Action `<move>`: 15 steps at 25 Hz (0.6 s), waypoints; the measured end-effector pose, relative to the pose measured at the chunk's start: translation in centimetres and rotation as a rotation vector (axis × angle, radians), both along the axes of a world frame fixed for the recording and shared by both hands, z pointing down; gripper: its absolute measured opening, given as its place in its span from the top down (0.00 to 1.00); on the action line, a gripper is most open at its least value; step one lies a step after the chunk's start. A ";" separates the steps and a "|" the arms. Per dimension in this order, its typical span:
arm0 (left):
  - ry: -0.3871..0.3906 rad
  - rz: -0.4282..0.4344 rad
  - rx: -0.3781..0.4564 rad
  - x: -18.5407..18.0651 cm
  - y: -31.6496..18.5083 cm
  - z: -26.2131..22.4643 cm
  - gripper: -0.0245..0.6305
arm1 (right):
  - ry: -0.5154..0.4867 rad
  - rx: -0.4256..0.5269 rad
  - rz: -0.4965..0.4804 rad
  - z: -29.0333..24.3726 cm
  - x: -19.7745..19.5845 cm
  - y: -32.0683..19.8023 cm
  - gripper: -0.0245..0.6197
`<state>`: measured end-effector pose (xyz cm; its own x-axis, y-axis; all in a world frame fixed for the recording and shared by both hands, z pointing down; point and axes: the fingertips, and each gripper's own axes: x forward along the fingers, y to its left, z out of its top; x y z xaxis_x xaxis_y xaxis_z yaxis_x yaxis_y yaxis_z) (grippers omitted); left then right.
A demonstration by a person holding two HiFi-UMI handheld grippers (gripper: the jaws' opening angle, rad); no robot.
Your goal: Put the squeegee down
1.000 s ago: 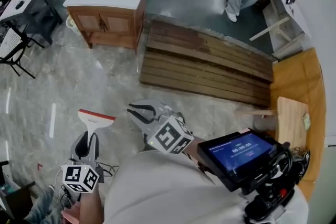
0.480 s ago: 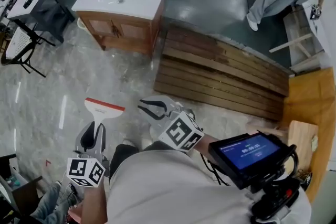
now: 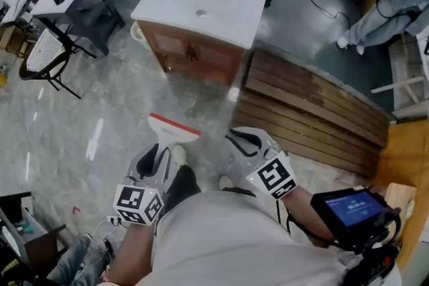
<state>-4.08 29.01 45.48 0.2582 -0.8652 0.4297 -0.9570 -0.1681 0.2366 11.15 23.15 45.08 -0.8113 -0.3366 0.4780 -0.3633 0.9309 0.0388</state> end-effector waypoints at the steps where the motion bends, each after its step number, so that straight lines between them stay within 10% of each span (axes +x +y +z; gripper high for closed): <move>1: 0.000 0.019 0.001 -1.3 -1.3 0.1 0.81 | 0.002 0.005 0.016 -0.2 -1.3 -1.0 0.89; 15: 0.009 0.181 0.001 -14.8 -15.5 0.2 0.81 | 0.007 0.004 0.205 -2.0 -13.7 -11.7 0.89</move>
